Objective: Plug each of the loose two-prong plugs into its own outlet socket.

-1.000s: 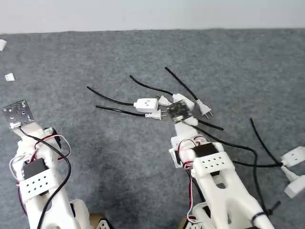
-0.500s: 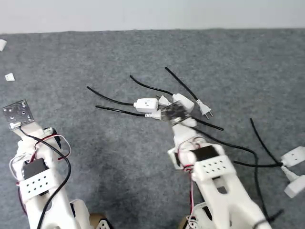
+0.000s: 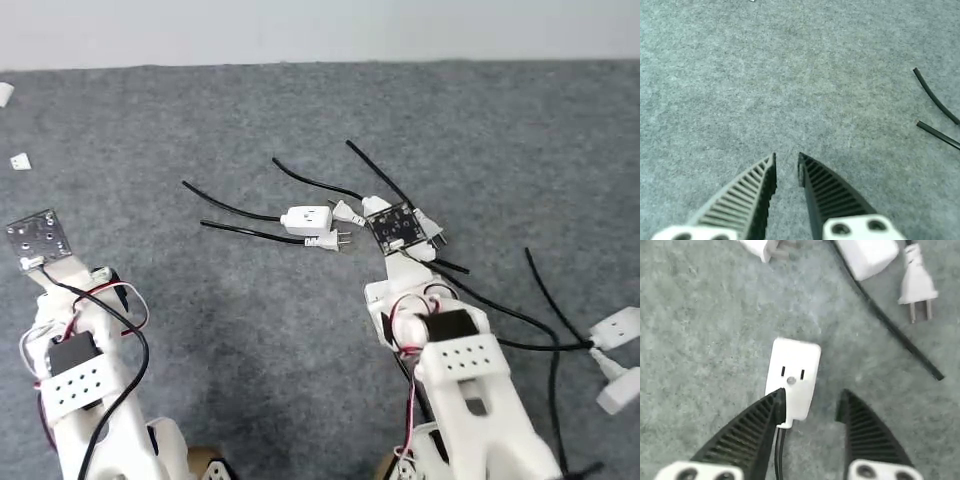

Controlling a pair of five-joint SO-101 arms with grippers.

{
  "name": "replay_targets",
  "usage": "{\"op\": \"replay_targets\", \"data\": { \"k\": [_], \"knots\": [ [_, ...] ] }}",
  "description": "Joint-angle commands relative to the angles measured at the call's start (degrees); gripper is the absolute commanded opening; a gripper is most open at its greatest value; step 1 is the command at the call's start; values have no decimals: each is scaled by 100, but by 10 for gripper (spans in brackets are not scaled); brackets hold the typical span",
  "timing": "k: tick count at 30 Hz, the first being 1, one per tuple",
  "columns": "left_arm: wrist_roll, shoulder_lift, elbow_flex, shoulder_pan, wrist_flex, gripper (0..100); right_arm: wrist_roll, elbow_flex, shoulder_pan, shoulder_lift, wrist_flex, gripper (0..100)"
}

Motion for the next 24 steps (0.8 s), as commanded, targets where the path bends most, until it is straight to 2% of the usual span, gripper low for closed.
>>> {"op": "replay_targets", "data": {
  "k": [1,6,13,24],
  "knots": [
    [-53,9,-48,35,-176,69,26,-448,31,602,-136,192],
    [-53,9,-48,35,-176,69,53,-941,-4,1429,57,174],
    [-53,9,-48,35,-176,69,62,-1477,-514,2264,277,172],
    [-53,9,-48,35,-176,70,70,-1565,-804,2352,312,164]
  ]
}}
